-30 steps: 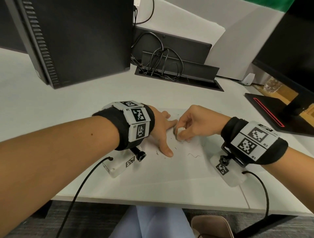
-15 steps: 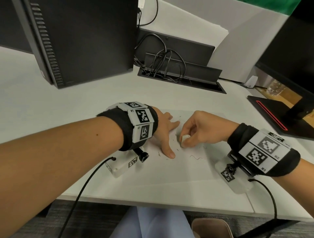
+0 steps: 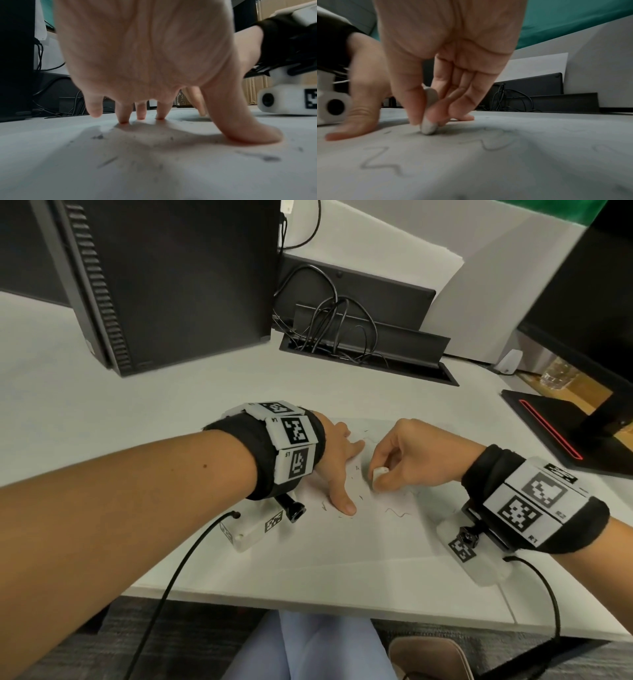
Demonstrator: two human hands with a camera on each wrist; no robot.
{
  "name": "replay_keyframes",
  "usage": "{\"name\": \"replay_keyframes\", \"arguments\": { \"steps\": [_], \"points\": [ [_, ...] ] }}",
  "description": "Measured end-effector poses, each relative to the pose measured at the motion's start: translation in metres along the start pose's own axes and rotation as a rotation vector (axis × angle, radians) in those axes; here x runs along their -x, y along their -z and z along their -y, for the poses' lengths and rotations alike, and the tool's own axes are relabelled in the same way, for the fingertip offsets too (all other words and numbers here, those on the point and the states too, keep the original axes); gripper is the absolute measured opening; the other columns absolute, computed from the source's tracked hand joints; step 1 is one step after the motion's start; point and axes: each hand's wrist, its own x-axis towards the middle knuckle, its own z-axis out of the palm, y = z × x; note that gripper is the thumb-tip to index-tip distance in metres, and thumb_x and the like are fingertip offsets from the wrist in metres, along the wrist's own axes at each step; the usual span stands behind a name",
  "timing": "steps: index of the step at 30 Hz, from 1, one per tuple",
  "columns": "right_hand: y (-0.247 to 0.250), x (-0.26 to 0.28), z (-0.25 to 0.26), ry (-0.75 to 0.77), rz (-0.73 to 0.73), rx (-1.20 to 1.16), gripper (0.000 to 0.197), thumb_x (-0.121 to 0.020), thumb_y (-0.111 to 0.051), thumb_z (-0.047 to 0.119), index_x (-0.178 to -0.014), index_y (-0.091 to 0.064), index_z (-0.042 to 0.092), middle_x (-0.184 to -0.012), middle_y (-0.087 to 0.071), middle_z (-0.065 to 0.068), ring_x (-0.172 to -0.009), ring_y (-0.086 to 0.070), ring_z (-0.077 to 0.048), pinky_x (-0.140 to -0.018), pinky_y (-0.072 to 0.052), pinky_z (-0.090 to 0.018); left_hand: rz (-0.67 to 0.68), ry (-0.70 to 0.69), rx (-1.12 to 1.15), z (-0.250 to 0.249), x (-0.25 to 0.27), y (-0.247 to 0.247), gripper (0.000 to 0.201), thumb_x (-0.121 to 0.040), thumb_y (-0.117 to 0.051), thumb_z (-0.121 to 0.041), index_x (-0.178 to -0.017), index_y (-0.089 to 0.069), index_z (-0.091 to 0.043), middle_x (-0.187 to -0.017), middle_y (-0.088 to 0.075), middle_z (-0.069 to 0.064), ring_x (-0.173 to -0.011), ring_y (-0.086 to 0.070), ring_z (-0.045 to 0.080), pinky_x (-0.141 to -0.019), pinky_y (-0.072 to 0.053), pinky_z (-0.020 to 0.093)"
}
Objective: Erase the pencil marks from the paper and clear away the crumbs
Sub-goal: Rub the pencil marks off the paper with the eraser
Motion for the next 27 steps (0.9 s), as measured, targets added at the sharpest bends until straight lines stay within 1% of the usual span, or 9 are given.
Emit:
{"name": "replay_keyframes", "arguments": {
  "steps": [5,8,10,12,16,18,21,23,27],
  "points": [
    [0.0044,-0.0046,-0.0046,-0.035,-0.08,0.053,0.008,-0.075,-0.071,0.01,-0.081,-0.075,0.012,-0.078,-0.073,0.0,-0.062,-0.059,-0.004,-0.062,-0.047,-0.011,0.0,0.0,0.002,-0.0015,0.0022,0.0011,0.107,-0.078,-0.058,-0.062,-0.149,0.014,-0.026,-0.157,0.014,0.002,-0.145,-0.005,0.02,-0.114,-0.018,0.039],
    [-0.0006,-0.0004,0.0002,-0.013,0.006,-0.022,0.006,-0.073,-0.075,0.011,-0.079,-0.075,0.012,-0.067,-0.069,0.007,-0.057,-0.058,0.0,-0.057,-0.045,-0.008,0.0,0.003,-0.005,-0.0012,0.0024,0.001,0.107,-0.078,-0.058,-0.063,-0.149,0.014,-0.027,-0.157,0.015,0.001,-0.145,-0.004,0.02,-0.114,-0.017,0.039],
    [0.0023,-0.0031,-0.0051,-0.043,-0.04,-0.037,0.009,-0.073,-0.075,0.009,-0.081,-0.076,0.01,-0.066,-0.068,0.009,-0.054,-0.058,0.002,-0.056,-0.044,-0.005,0.002,0.002,-0.002,-0.0009,0.0024,0.0017,0.107,-0.078,-0.058,-0.062,-0.149,0.014,-0.026,-0.157,0.015,0.001,-0.145,-0.004,0.02,-0.114,-0.017,0.039],
    [0.0052,-0.0051,-0.0085,-0.066,-0.092,0.011,0.01,-0.074,-0.073,0.01,-0.084,-0.076,0.01,-0.072,-0.07,0.005,-0.055,-0.057,0.003,-0.056,-0.043,-0.003,0.002,0.001,0.008,-0.0014,0.0028,0.0019,0.107,-0.078,-0.058,-0.062,-0.149,0.014,-0.027,-0.157,0.014,0.001,-0.145,-0.004,0.02,-0.114,-0.018,0.039],
    [0.0001,0.0002,-0.0006,-0.031,0.011,-0.06,0.008,-0.071,-0.077,0.011,-0.079,-0.075,0.012,-0.07,-0.071,0.002,-0.058,-0.059,0.0,-0.06,-0.047,-0.009,0.006,0.001,-0.006,-0.0006,0.0013,0.001,0.108,-0.077,-0.058,-0.064,-0.148,0.015,-0.027,-0.157,0.015,0.001,-0.146,-0.003,0.02,-0.114,-0.017,0.039],
    [0.0028,-0.0021,-0.0043,-0.056,-0.036,-0.074,0.007,-0.071,-0.076,0.009,-0.078,-0.075,0.012,-0.071,-0.072,0.002,-0.06,-0.061,0.0,-0.062,-0.049,-0.013,0.011,-0.001,-0.003,-0.0011,0.0018,0.0014,0.108,-0.078,-0.058,-0.063,-0.148,0.015,-0.027,-0.157,0.015,0.001,-0.146,-0.003,0.02,-0.114,-0.017,0.039],
    [0.0023,-0.0026,-0.0045,-0.063,-0.044,-0.023,0.006,-0.072,-0.075,0.01,-0.078,-0.075,0.014,-0.067,-0.069,0.008,-0.056,-0.059,0.002,-0.057,-0.045,-0.007,0.01,-0.002,0.006,-0.002,0.0027,0.0017,0.107,-0.078,-0.058,-0.062,-0.148,0.015,-0.027,-0.157,0.015,0.001,-0.146,-0.003,0.02,-0.115,-0.016,0.039],
    [0.0005,0.0,-0.0021,-0.056,0.009,-0.073,0.005,-0.072,-0.076,0.009,-0.076,-0.075,0.012,-0.063,-0.068,0.009,-0.054,-0.06,0.0,-0.056,-0.046,-0.008,0.012,0.0,-0.001,-0.0016,0.0022,0.0022,0.107,-0.078,-0.058,-0.062,-0.149,0.014,-0.026,-0.157,0.015,0.002,-0.146,-0.002,0.02,-0.115,-0.015,0.039],
    [0.006,0.0012,-0.0077,-0.097,-0.043,-0.073,0.011,-0.072,-0.074,0.006,-0.07,-0.072,0.017,-0.063,-0.069,0.007,-0.053,-0.06,0.001,-0.058,-0.046,-0.012,0.008,-0.001,0.005,-0.0021,0.0033,0.0025,0.107,-0.078,-0.059,-0.062,-0.149,0.014,-0.026,-0.157,0.014,0.001,-0.145,-0.002,0.019,-0.115,-0.015,0.038]
  ]
}}
